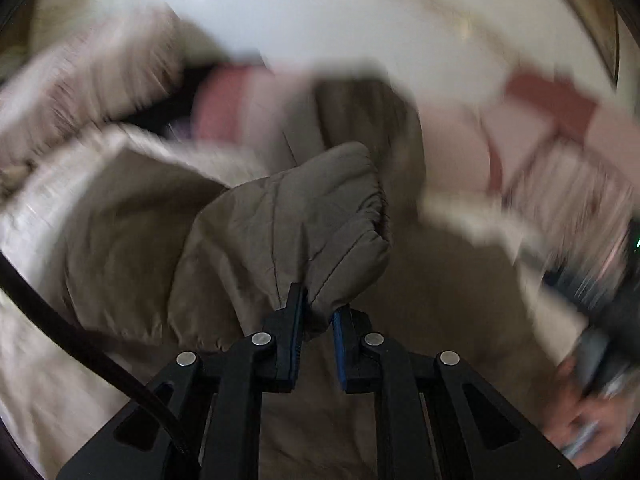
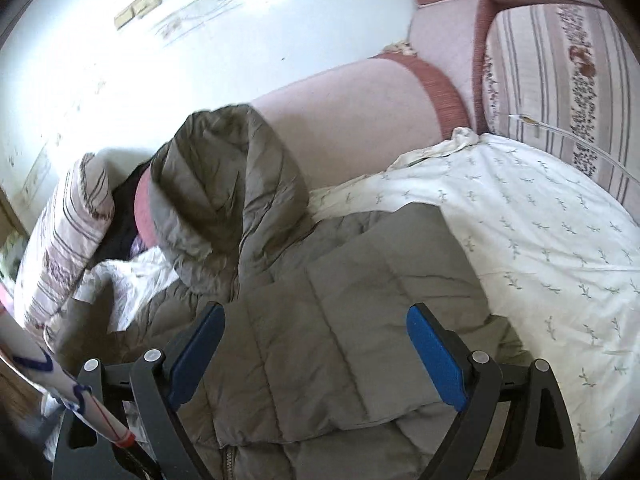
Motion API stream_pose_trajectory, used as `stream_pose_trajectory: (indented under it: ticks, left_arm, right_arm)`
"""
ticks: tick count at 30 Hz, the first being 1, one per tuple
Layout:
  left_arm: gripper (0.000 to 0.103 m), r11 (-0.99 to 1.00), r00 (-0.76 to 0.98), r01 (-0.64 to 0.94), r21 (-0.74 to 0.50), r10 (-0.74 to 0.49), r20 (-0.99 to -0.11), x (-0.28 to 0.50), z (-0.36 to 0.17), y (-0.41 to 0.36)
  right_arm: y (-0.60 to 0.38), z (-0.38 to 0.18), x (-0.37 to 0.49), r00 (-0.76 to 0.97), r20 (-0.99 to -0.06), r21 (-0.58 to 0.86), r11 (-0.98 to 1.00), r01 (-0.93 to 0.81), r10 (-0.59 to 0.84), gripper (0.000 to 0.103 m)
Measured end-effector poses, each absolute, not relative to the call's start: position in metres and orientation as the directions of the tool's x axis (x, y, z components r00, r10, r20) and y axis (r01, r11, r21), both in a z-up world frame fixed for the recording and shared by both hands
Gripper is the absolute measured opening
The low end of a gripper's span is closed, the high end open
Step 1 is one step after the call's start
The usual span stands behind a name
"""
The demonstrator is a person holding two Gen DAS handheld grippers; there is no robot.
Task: Fold large clothes
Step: 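Grasp the other sleeve cuff with the left gripper and lift it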
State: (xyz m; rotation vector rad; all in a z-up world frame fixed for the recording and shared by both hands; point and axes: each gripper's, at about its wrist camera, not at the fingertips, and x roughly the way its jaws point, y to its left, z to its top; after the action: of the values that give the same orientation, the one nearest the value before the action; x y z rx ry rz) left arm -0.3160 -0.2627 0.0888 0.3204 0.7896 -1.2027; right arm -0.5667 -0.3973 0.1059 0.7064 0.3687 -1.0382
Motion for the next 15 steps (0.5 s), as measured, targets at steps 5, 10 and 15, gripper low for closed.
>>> stream_pose_trajectory:
  ticks: [5,10,15]
  left_arm:
    - [0.014,0.368,0.202,0.929,-0.035,-0.585,-0.785,-0.346,0.034,-0.286]
    - [0.043,0.362,0.165,0.927,-0.092,-0.619,-0.768,-0.354,0.072,-0.262]
    - [0.075,0.432,0.281,0.896,-0.107,-0.735,-0.616,-0.348,0.143,-0.217]
  right_arm:
    - [-0.399,0.111,-0.577,0.520,-0.574,0.408,0.330,0.852,-0.633,0.095]
    - [-0.403,0.106,-0.581,0.605,-0.560,0.504,0.347,0.791,-0.566,0.095]
    - [-0.398,0.092,-0.560,0.703,-0.558,0.586,0.391,0.710,-0.440,0.095]
